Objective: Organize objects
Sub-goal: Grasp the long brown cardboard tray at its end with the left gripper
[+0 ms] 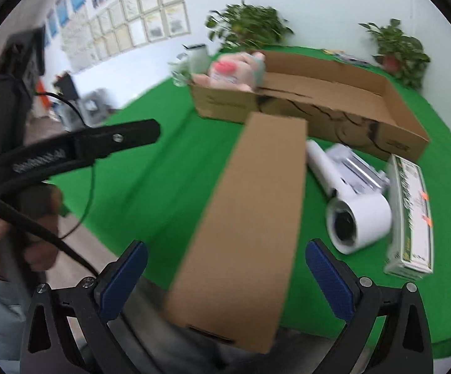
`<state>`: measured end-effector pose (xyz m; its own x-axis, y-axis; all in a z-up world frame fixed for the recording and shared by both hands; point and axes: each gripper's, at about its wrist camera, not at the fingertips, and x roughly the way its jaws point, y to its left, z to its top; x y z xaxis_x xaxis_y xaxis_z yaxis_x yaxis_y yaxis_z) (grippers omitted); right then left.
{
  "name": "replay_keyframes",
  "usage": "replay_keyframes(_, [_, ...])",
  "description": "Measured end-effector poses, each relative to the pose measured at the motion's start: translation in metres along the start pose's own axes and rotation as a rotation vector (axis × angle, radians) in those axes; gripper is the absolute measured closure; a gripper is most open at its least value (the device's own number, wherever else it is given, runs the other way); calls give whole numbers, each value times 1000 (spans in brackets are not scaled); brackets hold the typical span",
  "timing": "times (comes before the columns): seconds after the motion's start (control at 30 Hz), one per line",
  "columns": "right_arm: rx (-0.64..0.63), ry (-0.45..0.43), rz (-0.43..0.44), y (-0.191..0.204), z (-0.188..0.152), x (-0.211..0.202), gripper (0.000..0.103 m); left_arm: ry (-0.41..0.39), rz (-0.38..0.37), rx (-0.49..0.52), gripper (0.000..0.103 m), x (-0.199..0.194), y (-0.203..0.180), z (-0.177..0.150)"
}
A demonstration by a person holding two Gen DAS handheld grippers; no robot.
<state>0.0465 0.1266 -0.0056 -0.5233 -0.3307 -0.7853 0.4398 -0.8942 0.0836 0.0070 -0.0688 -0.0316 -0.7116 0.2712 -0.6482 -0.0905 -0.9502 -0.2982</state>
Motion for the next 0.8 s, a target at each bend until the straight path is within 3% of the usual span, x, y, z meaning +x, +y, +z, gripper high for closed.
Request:
replay_keyframes(0.13, [32,35,29,-3,-8,11,1,52,-10,23,13,23,-5,-9])
replay_keyframes(0.33, [-46,88,-116,11,-10,36,2,100,-70,6,14,38,-2,-13])
replay_keyframes(0.4, [-42,119,-148,13,-11,46,14,111,-74,-13,14,40,1,-14])
replay_keyframes(0.5, [-46,111,-166,15,-11,52,16,121,-83,-29,14,41,8,-17])
replay_keyframes(0.67, [23,114,-61,16,-1,55,16,124,-116,-107,14,35,26,-17])
replay_keyframes(0.8, [179,132,143,2,12,60,17,138,-194,-234,14,29,46,-13])
